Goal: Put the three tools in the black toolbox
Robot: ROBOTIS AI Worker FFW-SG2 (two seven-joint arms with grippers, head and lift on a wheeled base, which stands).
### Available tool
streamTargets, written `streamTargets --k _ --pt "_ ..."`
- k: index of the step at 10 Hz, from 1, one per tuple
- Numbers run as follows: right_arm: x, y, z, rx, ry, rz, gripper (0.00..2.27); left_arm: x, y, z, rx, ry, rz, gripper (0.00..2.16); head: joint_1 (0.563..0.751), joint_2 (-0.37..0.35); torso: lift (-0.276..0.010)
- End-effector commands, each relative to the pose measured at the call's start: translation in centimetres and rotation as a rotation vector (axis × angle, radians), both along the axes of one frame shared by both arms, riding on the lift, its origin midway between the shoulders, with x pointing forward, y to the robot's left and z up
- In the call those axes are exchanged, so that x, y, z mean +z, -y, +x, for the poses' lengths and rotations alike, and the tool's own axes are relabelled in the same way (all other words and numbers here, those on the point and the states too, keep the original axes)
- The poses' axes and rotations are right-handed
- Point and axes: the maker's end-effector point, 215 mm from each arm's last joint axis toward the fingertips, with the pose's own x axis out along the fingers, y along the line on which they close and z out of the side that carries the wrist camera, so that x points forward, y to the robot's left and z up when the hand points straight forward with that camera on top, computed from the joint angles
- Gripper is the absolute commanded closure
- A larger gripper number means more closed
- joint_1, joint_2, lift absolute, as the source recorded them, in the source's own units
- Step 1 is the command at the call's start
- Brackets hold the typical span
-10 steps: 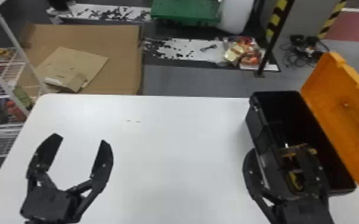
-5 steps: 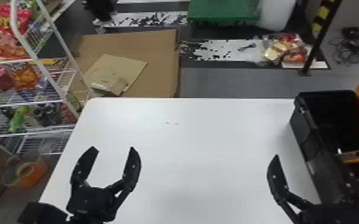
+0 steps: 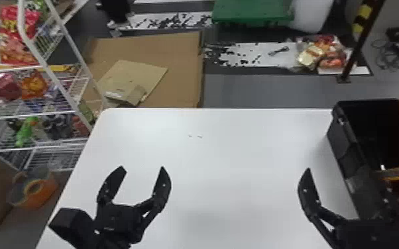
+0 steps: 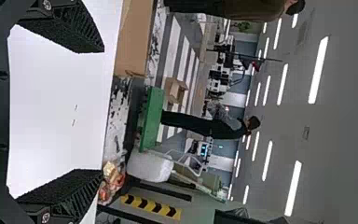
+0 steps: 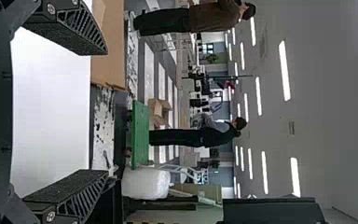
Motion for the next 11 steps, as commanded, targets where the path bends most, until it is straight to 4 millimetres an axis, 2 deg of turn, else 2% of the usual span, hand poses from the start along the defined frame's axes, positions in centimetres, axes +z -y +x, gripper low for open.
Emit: streamTargets --k 1,5,8,11 --pt "0.1 0.6 0.0 -0.006 0.001 0.0 0.1 0.3 0.4 0.3 -0.008 0.001 -0.004 0.08 0.695 0.122 -0.055" --pt "-0.4 1.1 0.3 0.003 -0.036 -0.019 0.1 -0.3 1.6 1.0 -0.04 -0.026 -0.032 0.08 0.695 0.073 -0.055" --pt "-1.5 1.8 0.4 -0.024 -0.075 -0.032 0.1 -0.3 1.7 1.4 -0.04 -0.029 -0.044 0.08 0.695 0.065 -0.055" --pt "-1.2 2.5 0.7 -0.051 -0.069 -0.036 0.1 -0.6 1.8 1.9 -0.043 -0.044 -0.055 0.08 0.695 0.047 -0.055"
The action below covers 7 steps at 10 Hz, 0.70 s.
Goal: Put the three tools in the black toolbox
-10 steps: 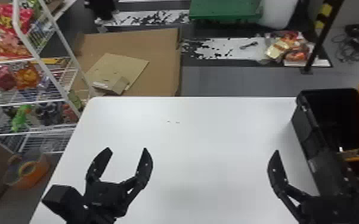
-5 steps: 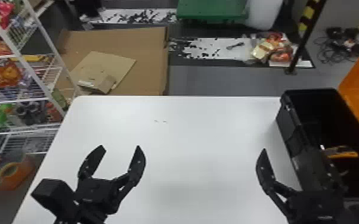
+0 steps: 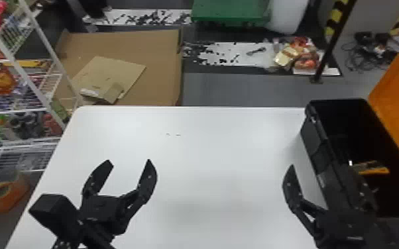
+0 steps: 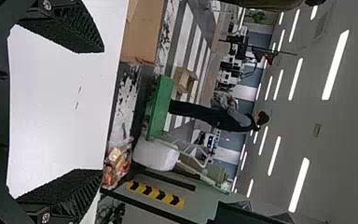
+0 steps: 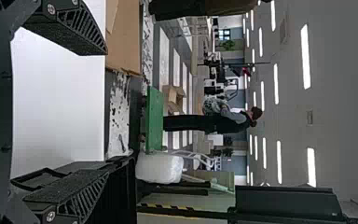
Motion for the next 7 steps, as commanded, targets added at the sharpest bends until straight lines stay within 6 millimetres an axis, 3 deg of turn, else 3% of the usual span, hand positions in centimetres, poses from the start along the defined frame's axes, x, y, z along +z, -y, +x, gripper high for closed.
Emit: streamTargets --k 1,7 --pt "-0.03 -0.02 -0.03 0.001 -0.002 0.0 0.1 -0.07 0.07 0.2 -0.001 -0.002 -0.007 0.08 0.695 0.043 -0.055" --pt "0.7 0.24 -0.31 -0.001 0.008 0.019 0.1 -0.48 0.46 0.34 -0.006 -0.013 -0.01 0.08 0.695 0.035 -0.055"
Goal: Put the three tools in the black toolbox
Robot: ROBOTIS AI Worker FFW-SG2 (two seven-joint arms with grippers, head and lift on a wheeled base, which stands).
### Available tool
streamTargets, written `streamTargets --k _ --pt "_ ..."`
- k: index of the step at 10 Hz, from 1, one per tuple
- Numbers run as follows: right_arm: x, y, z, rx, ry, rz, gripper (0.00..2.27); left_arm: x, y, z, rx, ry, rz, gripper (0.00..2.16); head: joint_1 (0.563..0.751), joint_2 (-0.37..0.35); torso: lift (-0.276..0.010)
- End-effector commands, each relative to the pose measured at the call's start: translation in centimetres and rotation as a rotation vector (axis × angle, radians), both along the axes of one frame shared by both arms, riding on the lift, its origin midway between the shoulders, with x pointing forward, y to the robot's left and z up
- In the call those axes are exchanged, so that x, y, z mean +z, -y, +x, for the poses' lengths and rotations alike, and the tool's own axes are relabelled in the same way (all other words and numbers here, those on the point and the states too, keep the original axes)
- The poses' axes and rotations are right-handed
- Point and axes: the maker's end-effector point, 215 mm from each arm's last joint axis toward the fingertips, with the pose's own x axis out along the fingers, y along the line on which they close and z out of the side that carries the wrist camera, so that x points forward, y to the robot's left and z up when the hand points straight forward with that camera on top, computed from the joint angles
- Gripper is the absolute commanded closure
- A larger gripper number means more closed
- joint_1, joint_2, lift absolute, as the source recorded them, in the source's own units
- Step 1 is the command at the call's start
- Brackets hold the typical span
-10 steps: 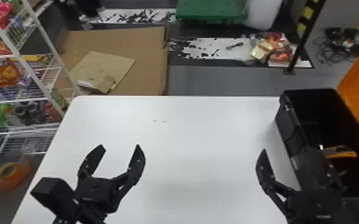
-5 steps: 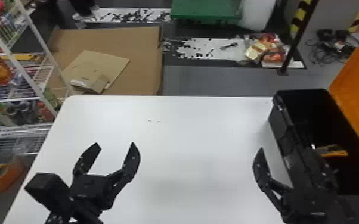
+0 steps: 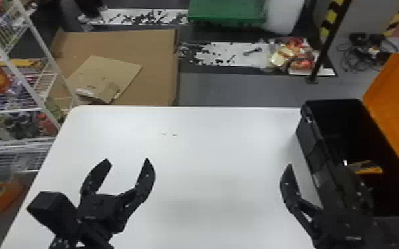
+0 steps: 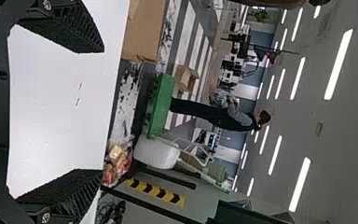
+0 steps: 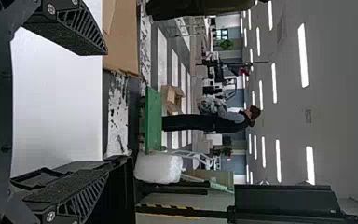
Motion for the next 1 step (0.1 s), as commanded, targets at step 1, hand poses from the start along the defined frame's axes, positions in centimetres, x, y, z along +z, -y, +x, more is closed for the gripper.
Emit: streamTargets --k 1 --pt "0.37 0.06 -0.08 -0.001 0.007 0.005 0.1 -0.09 0.12 -0.08 -0.003 -0.005 -0.003 0.08 0.695 0.034 -0.055"
